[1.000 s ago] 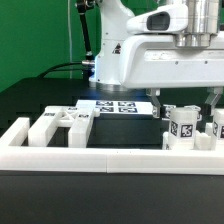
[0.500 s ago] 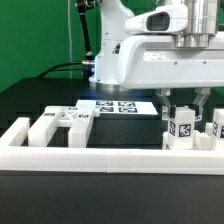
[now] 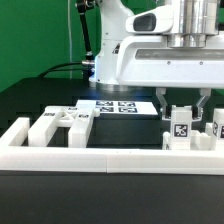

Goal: Assemble chair

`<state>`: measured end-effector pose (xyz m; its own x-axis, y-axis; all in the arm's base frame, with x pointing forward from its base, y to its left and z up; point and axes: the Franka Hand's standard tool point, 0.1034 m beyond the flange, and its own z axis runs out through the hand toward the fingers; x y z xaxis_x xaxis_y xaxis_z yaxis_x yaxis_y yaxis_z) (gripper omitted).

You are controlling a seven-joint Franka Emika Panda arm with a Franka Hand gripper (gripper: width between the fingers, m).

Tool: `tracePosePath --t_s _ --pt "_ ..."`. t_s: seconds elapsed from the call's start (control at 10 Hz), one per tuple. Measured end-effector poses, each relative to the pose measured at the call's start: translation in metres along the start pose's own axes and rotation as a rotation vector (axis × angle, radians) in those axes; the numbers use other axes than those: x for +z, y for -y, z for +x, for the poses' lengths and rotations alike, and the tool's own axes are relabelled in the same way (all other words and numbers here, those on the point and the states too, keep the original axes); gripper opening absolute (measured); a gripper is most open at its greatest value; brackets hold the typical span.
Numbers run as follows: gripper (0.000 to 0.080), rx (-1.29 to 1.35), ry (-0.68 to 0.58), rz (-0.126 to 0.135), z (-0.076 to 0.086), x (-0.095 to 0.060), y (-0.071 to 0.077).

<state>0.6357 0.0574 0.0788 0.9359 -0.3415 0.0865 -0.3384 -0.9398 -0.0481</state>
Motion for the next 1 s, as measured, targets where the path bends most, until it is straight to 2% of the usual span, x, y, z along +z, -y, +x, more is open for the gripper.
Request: tracePosePath --t_s 0.2,0.4,1.0 --pt "0.0289 0.211 0.005 -0.004 0.0004 0.0002 -0.0008" --pt "0.0290 0.385 0.007 0.006 0.0024 0.0004 -0.0026" --pt "0.0290 0.880 0.009 -0.004 -0.0018 0.0008 0.0019"
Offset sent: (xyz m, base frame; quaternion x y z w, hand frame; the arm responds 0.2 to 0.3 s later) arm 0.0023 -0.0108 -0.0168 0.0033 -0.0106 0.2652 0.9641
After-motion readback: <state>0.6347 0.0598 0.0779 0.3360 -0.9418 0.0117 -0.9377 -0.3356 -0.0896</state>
